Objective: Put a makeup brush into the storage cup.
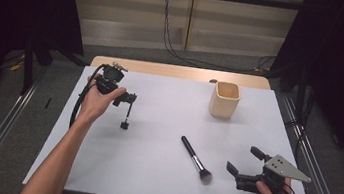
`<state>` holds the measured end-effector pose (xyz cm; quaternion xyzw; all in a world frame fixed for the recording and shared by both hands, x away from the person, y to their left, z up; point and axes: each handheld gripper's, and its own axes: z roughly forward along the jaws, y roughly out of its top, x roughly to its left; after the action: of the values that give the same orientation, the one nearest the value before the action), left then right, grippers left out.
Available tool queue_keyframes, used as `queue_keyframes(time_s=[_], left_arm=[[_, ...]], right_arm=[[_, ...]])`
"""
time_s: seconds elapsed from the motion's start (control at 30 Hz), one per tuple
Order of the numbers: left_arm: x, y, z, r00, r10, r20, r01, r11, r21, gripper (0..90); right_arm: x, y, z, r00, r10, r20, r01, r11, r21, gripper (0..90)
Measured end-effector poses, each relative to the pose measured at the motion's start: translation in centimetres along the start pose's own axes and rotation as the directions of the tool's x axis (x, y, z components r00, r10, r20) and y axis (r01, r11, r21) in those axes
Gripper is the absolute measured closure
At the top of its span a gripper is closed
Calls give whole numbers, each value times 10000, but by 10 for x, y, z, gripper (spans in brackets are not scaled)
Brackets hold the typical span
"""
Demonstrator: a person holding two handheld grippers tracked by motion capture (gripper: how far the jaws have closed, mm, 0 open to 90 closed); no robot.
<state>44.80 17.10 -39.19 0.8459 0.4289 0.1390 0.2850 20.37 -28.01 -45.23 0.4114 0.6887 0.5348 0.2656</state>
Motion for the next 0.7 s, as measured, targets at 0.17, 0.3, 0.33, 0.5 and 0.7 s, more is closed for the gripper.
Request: queue_keyframes(time_s=[0.17,0.3,0.33,0.5,0.7], left_arm=[[5,1,10,9994,-281,205,253,9919,1245,80],[7,2,15,9982,-562,218,516,9834,1738,78],[7,2,16,9979,-633,164,592,9813,1833,79],[6,2,22,9966,-819,40,784,9656,2481,103],[1,2,35,9974,-714,33,666,9452,3197,89]], right_arm=[[1,0,1,10000,-49,39,49,9999,98,0],[1,0,1,10000,-50,-8,51,9999,143,0],[1,0,1,10000,-46,-17,46,9999,142,0],[0,-1,1,10000,5,-18,-5,9999,147,0],[0,-1,2,10000,14,-65,-12,9998,179,0]])
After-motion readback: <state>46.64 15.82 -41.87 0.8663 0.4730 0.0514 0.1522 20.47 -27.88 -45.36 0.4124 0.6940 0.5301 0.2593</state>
